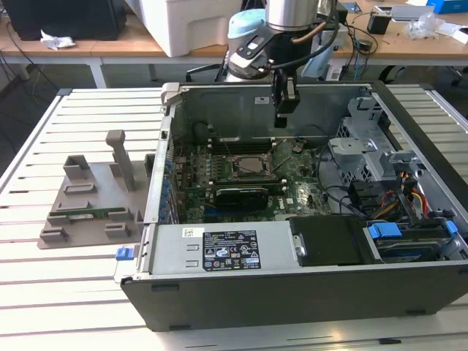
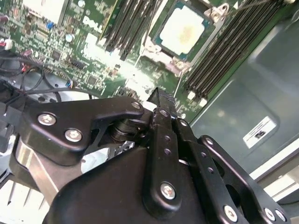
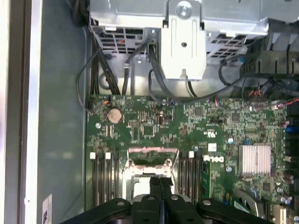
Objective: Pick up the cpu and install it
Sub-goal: 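Close the cpu cover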
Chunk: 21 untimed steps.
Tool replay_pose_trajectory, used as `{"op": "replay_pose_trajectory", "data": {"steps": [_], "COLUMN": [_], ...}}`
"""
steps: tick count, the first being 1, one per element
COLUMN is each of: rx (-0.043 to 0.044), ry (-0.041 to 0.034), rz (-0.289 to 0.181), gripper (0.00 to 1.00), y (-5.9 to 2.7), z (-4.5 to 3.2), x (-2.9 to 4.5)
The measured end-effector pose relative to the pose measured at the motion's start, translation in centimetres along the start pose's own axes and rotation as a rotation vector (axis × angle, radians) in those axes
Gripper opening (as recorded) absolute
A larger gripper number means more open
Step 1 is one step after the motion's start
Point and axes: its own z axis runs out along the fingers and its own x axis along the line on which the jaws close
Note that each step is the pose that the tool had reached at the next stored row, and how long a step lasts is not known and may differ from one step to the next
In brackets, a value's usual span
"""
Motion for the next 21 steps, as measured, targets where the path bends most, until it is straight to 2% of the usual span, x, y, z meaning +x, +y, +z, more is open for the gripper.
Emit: {"op": "replay_pose_trajectory", "data": {"steps": [1,4,6,9,11,15,18,21], "rx": [0.0003,0.0023,0.0033,0.0048,0.0061,0.0095,0.0108,0.0122], "ry": [-0.0011,-0.0038,-0.0043,-0.0045,-0.0048,-0.0051,-0.0051,-0.0052], "rz": [0.000,0.000,-0.001,-0.001,-0.001,-0.001,-0.001,-0.001], "gripper": [0.11,0.11,0.11,0.11,0.11,0.11,0.11,0.11], "y": [0.28,1.85,2.14,2.35,2.68,4.34,5.20,5.56], "z": [0.01,0.05,0.14,0.67,1.28,1.88,2.55,3.43], "x": [0.02,0.18,0.24,0.34,0.47,0.69,0.77,0.83]}}
